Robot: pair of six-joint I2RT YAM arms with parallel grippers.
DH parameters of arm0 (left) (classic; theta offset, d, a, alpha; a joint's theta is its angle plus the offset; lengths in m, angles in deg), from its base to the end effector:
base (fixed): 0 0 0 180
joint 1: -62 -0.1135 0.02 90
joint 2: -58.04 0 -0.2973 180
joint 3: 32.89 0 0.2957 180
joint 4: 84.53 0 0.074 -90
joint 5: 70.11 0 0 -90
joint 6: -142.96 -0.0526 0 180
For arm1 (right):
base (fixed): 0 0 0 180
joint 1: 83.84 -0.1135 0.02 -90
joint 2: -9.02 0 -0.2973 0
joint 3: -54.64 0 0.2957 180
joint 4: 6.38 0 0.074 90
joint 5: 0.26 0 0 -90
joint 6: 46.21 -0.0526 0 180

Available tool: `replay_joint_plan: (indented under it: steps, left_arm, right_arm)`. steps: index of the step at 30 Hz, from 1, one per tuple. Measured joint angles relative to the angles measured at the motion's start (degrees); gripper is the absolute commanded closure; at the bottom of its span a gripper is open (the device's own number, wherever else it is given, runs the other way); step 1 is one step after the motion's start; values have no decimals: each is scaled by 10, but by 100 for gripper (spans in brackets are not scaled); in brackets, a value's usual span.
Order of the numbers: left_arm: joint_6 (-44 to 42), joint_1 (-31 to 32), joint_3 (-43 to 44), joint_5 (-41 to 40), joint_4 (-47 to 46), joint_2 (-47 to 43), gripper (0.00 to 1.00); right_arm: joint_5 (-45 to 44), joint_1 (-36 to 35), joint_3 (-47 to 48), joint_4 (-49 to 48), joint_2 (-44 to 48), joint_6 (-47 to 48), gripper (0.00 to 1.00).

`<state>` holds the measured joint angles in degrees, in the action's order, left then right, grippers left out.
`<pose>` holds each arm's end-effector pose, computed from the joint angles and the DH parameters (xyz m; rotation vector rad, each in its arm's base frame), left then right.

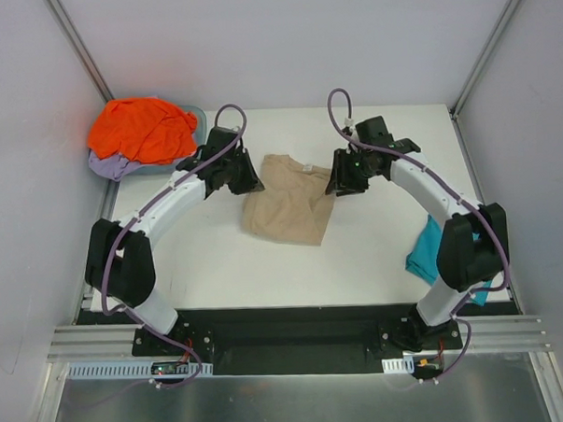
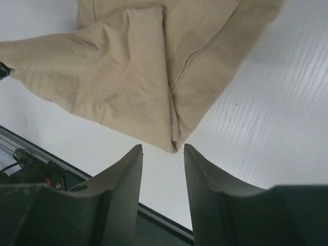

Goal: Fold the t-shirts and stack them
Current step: Fold the long partially folded tshirt into a neat square

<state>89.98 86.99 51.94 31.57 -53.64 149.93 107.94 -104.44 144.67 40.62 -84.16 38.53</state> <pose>0.3782 -0.1880 0.2971 -0.1291 2.3409 -0.7942 0.3791 0.1600 0.2989 -0.4719 2.4294 0.5861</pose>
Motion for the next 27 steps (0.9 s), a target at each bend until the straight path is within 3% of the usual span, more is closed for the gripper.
replay_joint_plan:
  steps: [7, 18, 27]
  left_arm:
    - [1, -23, -23, 17, -3, 41, 100]
    - [1, -33, -28, 33, -3, 73, 100]
    - [1, -33, -28, 33, -3, 73, 100]
  right_arm:
    - [41, -1, 72, -16, -119, 2, 52]
    - [48, -15, 228, -46, -294, 2, 50]
    - [52, -36, 254, -48, -348, -1, 51]
